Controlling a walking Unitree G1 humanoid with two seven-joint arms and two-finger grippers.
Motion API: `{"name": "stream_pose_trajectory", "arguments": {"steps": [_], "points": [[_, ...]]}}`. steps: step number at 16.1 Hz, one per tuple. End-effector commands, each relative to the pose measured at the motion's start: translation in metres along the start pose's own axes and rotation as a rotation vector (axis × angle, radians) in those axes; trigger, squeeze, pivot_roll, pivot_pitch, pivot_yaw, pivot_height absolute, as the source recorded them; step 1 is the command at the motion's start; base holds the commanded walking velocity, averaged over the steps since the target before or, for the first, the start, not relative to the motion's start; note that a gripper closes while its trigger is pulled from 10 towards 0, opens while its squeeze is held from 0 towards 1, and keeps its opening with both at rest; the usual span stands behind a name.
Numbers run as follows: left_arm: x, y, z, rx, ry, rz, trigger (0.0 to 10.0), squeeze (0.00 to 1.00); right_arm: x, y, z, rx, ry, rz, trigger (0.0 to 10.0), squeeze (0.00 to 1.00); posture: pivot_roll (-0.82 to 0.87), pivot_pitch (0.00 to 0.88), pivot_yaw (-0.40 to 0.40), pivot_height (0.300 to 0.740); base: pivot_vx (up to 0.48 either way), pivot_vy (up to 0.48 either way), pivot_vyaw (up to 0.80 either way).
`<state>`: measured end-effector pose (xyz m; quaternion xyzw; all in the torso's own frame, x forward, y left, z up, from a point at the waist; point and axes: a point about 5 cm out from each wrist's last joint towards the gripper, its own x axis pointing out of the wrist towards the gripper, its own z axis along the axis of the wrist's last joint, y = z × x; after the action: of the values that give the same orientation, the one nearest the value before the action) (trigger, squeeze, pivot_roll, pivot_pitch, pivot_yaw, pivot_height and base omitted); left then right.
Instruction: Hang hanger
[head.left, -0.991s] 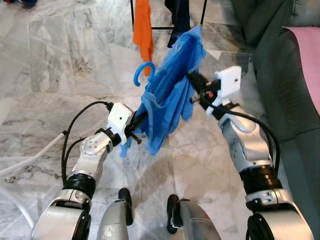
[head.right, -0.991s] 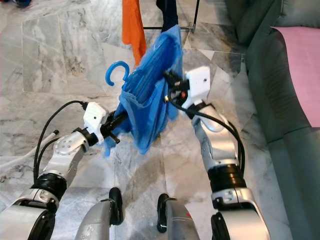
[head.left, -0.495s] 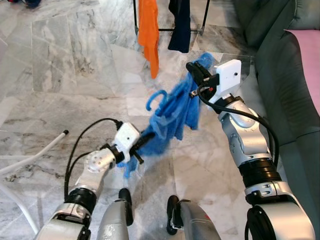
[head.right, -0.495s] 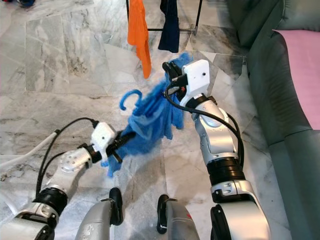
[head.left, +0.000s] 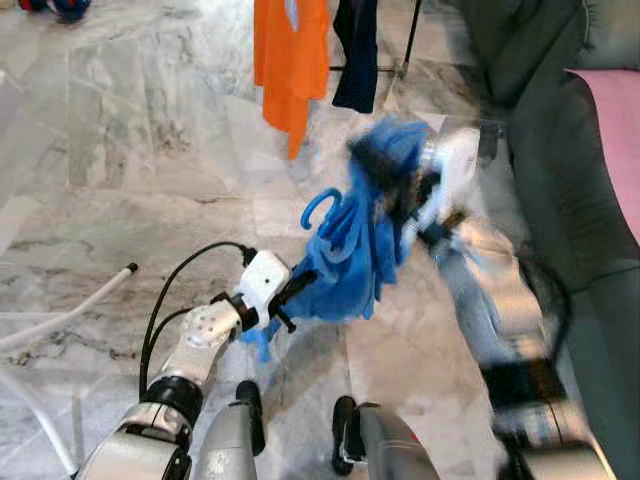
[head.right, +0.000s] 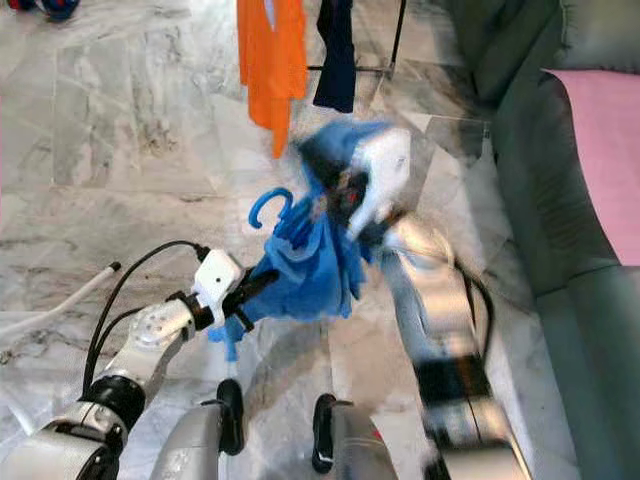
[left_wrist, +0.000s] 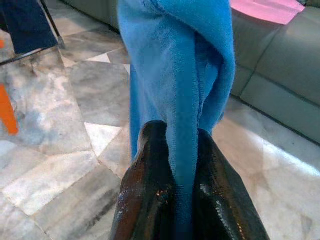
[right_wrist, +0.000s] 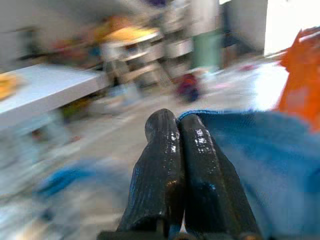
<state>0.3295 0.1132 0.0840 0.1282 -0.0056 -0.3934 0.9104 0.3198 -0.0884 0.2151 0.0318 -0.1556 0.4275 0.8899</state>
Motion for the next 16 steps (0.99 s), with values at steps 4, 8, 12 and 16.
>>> {"name": "stream_pose_trajectory", "arguments": {"steps": [4,8,12,16], "points": [[0.01,-0.01,0.003,0.006,0.002,-0.052,0.0,0.0,-0.015,0.045,-0.012,0.153,0.093,0.295,0.0,0.0,-0.09,0.247,-0.018,0.74,0.0,0.0,0.0],[0.015,-0.015,0.004,-0.002,-0.006,-0.064,0.0,0.0,-0.039,0.023,-0.035,0.02,0.265,0.126,10.0,0.0,-0.11,0.253,-0.018,0.74,0.0,0.0,0.0],[0.011,-0.002,0.005,0.021,0.012,-0.036,0.0,0.0,-0.062,-0.034,-0.038,-0.228,0.397,-0.24,10.0,0.0,-0.12,0.258,-0.018,0.74,0.0,0.0,0.0],[0.008,0.016,0.012,0.05,0.03,-0.016,0.0,0.0,-0.084,-0.043,-0.05,-0.328,0.49,-0.265,10.0,0.0,-0.13,0.262,-0.016,0.74,0.0,0.0,0.0]]}}
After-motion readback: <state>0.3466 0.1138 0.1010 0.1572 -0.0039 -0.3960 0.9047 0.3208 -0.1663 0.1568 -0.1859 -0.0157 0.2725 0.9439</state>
